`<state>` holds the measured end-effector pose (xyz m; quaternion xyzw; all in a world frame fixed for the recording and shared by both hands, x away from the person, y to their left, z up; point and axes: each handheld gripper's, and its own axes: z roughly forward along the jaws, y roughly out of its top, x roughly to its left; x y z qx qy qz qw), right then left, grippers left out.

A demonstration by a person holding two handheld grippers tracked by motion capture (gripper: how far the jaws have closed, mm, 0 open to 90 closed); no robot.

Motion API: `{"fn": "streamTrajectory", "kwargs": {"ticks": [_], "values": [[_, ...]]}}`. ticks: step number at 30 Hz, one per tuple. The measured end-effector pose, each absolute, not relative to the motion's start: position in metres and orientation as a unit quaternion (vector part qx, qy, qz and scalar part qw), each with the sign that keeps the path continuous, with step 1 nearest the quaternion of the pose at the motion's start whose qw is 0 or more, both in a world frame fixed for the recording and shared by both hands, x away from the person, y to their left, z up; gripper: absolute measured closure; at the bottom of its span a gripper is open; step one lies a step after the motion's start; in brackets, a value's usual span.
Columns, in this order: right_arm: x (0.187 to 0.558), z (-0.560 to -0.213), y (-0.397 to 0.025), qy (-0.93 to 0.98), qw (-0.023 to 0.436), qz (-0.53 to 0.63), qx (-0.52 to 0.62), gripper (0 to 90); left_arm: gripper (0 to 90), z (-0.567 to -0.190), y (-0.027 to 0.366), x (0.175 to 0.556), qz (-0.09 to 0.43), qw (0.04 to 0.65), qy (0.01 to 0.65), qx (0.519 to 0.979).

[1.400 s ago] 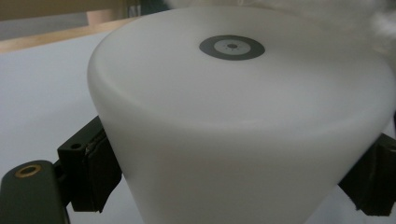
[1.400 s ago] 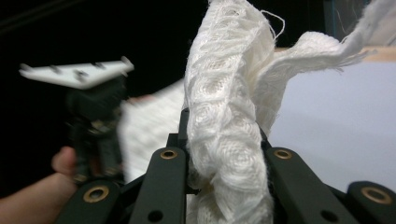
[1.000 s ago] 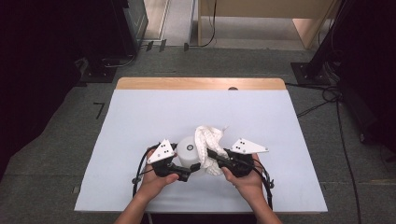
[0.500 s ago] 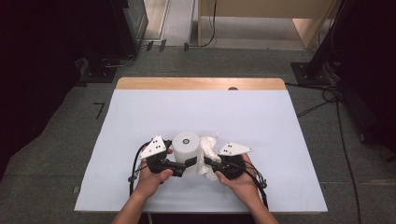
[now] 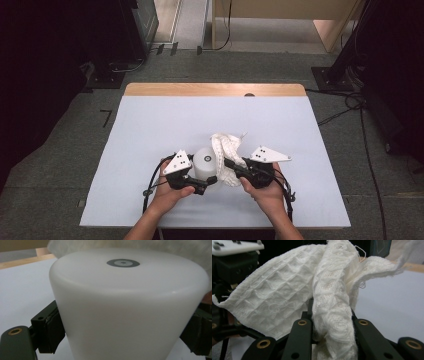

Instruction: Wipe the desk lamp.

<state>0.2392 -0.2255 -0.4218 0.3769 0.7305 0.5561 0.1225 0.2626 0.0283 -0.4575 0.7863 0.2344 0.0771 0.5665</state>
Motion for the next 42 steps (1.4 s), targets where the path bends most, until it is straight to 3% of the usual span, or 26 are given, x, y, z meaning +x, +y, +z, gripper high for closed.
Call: {"fn": "streamTrajectory", "kwargs": {"ticks": [8, 15, 23, 34, 42], "values": [[0.242, -0.410, -0.257, 0.693, 0.199, 0.552, 0.420, 76.2, 8.5, -0.462, 0.033, 0.270, 0.159, 0.528, 0.260, 0.792], [0.247, -0.420, -0.266, 0.704, 0.266, 0.484, 0.446, 76.1, 8.2, -0.466, 0.045, 0.277, 0.153, 0.516, 0.280, 0.795], [0.261, -0.448, -0.252, 0.745, 0.167, 0.473, 0.440, 74.0, 2.9, -0.465, 0.049, 0.270, 0.166, 0.519, 0.287, 0.788], [0.283, -0.462, -0.287, 0.741, 0.171, 0.399, 0.511, 35.2, 1.6, -0.468, 0.053, 0.261, 0.165, 0.514, 0.320, 0.779], [0.284, -0.457, -0.325, 0.700, 0.244, 0.350, 0.572, 23.9, 1.7, -0.467, 0.054, 0.255, 0.167, 0.514, 0.324, 0.776]]}}
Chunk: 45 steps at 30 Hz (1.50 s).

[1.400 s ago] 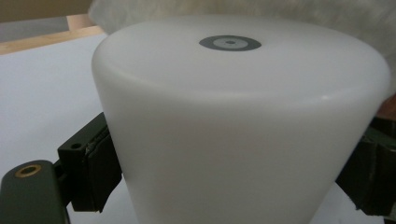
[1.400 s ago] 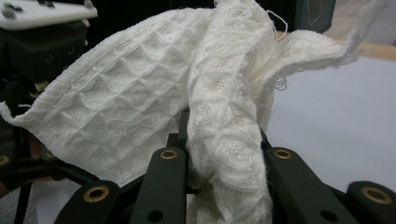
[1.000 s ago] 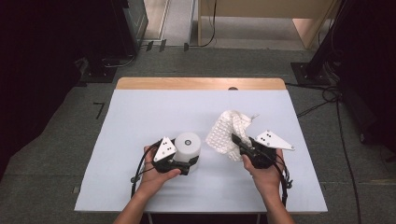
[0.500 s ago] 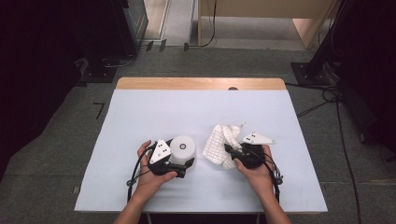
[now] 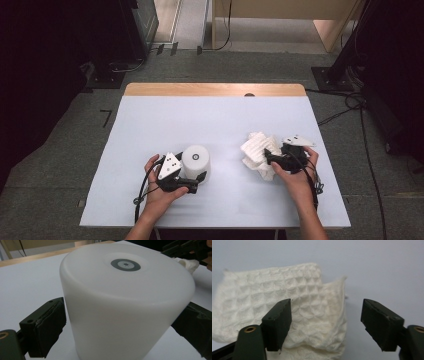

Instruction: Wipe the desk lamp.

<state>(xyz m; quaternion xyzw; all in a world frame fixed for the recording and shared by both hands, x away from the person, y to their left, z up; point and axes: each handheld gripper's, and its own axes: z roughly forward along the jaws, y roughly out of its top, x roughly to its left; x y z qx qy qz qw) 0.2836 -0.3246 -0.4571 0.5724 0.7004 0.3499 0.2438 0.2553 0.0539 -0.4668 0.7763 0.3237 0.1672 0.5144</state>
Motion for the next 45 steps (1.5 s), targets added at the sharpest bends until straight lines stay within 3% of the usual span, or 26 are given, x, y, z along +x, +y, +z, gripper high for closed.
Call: {"fn": "streamTrajectory", "kwargs": {"ticks": [4, 6, 9, 16, 23, 32, 37, 41, 45], "values": [[0.274, -0.443, -0.343, 0.668, 0.267, 0.370, 0.588, 26.7, 1.7, -0.465, 0.055, 0.250, 0.169, 0.516, 0.331, 0.772], [0.269, -0.440, -0.343, 0.677, 0.248, 0.395, 0.569, 37.7, 1.7, -0.465, 0.055, 0.248, 0.167, 0.518, 0.334, 0.770], [0.269, -0.444, -0.336, 0.700, 0.208, 0.413, 0.543, 44.3, 1.7, -0.465, 0.053, 0.246, 0.170, 0.515, 0.334, 0.771], [0.281, -0.474, -0.315, 0.720, 0.185, 0.364, 0.560, 37.6, 1.8, -0.465, 0.054, 0.246, 0.169, 0.516, 0.341, 0.768], [0.287, -0.487, -0.300, 0.729, 0.205, 0.328, 0.565, 31.5, 1.8, -0.468, 0.050, 0.242, 0.167, 0.510, 0.362, 0.762], [0.288, -0.492, -0.290, 0.717, 0.220, 0.314, 0.583, 30.7, 0.1, -0.480, 0.017, 0.227, 0.251, 0.449, 0.435, 0.739], [0.288, -0.493, -0.288, 0.712, 0.224, 0.311, 0.588, 29.8, 1.6, -0.482, 0.013, 0.228, 0.259, 0.433, 0.452, 0.736], [0.287, -0.493, -0.287, 0.714, 0.228, 0.309, 0.585, 31.9, 7.6, -0.484, 0.014, 0.231, 0.252, 0.437, 0.460, 0.730], [0.287, -0.491, -0.288, 0.726, 0.216, 0.315, 0.572, 48.8, 7.7, -0.484, 0.017, 0.235, 0.245, 0.441, 0.451, 0.736]]}}
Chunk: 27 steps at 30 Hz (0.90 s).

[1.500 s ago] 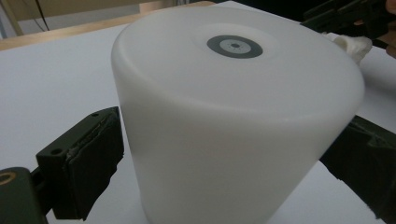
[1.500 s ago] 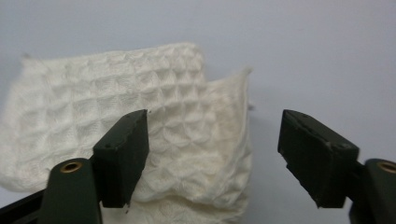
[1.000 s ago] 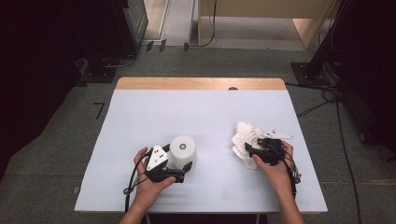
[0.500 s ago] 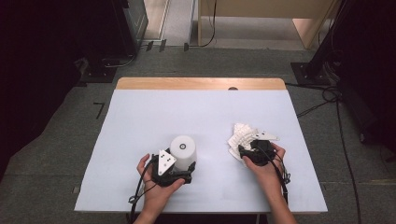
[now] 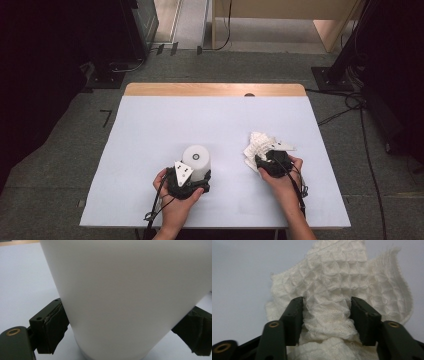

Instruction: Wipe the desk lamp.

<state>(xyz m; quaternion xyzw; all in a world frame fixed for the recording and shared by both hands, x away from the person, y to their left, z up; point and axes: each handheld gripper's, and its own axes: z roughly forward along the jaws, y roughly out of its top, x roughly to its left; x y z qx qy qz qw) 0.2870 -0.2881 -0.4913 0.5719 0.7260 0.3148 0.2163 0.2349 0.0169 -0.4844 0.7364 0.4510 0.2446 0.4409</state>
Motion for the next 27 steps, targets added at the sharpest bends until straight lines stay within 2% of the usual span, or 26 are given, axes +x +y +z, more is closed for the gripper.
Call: {"fn": "streamTrajectory", "kwargs": {"ticks": [1, 2, 5, 8, 14, 22, 27], "values": [[0.287, -0.491, -0.288, 0.726, 0.216, 0.315, 0.572, 48.8, 7.7, -0.484, 0.017, 0.235, 0.245, 0.441, 0.451, 0.736], [0.286, -0.491, -0.289, 0.727, 0.212, 0.320, 0.569, 57.7, 7.7, -0.484, 0.020, 0.237, 0.238, 0.445, 0.445, 0.740], [0.285, -0.491, -0.290, 0.730, 0.211, 0.329, 0.561, 69.3, 7.9, -0.483, 0.026, 0.242, 0.227, 0.453, 0.427, 0.749], [0.284, -0.492, -0.292, 0.724, 0.212, 0.344, 0.559, 75.8, 8.2, -0.481, 0.033, 0.247, 0.205, 0.471, 0.407, 0.756], [0.272, -0.472, -0.289, 0.706, 0.183, 0.439, 0.526, 77.7, 8.2, -0.476, 0.041, 0.254, 0.169, 0.504, 0.366, 0.764], [0.243, -0.426, -0.255, 0.697, 0.176, 0.554, 0.420, 77.6, 8.3, -0.476, 0.039, 0.257, 0.132, 0.515, 0.337, 0.777], [0.231, -0.416, -0.232, 0.705, 0.159, 0.580, 0.375, 77.3, 8.3, -0.473, 0.034, 0.257, 0.112, 0.525, 0.328, 0.777]]}}
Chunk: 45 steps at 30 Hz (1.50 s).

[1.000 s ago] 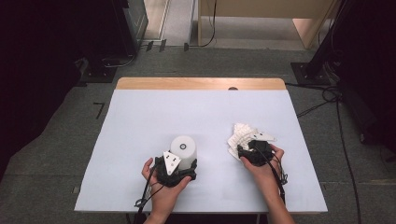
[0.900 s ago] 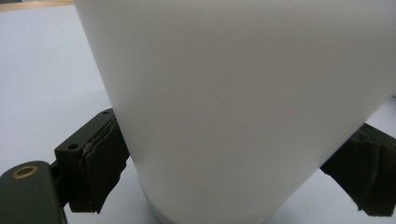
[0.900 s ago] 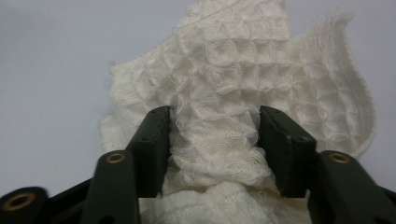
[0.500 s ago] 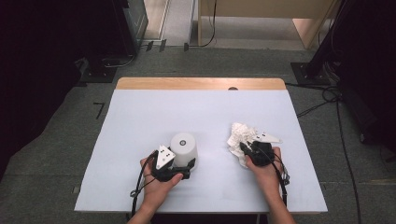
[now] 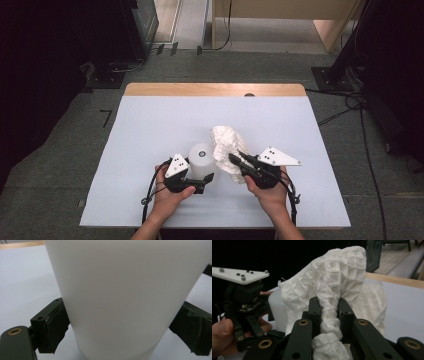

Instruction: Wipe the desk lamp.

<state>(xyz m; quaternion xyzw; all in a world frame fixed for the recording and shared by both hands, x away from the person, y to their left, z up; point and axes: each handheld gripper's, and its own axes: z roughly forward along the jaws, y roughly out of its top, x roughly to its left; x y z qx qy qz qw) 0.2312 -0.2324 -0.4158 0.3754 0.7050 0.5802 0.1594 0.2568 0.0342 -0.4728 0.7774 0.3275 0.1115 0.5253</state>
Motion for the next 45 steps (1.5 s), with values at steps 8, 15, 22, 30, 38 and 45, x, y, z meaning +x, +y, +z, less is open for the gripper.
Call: {"fn": "streamTrajectory", "kwargs": {"ticks": [8, 15, 22, 30, 38, 45], "values": [[0.230, -0.429, -0.213, 0.724, 0.154, 0.560, 0.372, 77.0, 8.4, -0.466, 0.040, 0.260, 0.081, 0.550, 0.337, 0.760], [0.237, -0.447, -0.212, 0.735, 0.136, 0.536, 0.393, 76.8, 8.4, -0.459, 0.050, 0.263, 0.069, 0.573, 0.346, 0.740], [0.239, -0.460, -0.201, 0.759, 0.121, 0.510, 0.387, 76.7, 8.4, -0.454, 0.064, 0.268, 0.065, 0.588, 0.365, 0.719], [0.236, -0.459, -0.197, 0.759, 0.147, 0.505, 0.384, 76.5, 8.4, -0.455, 0.061, 0.267, 0.072, 0.577, 0.358, 0.731], [0.235, -0.443, -0.212, 0.731, 0.175, 0.534, 0.387, 76.2, 8.4, -0.463, 0.042, 0.262, 0.088, 0.551, 0.325, 0.764], [0.239, -0.437, -0.230, 0.708, 0.198, 0.538, 0.413, 75.7, 8.3, -0.473, 0.037, 0.268, 0.145, 0.527, 0.322, 0.773]]}}
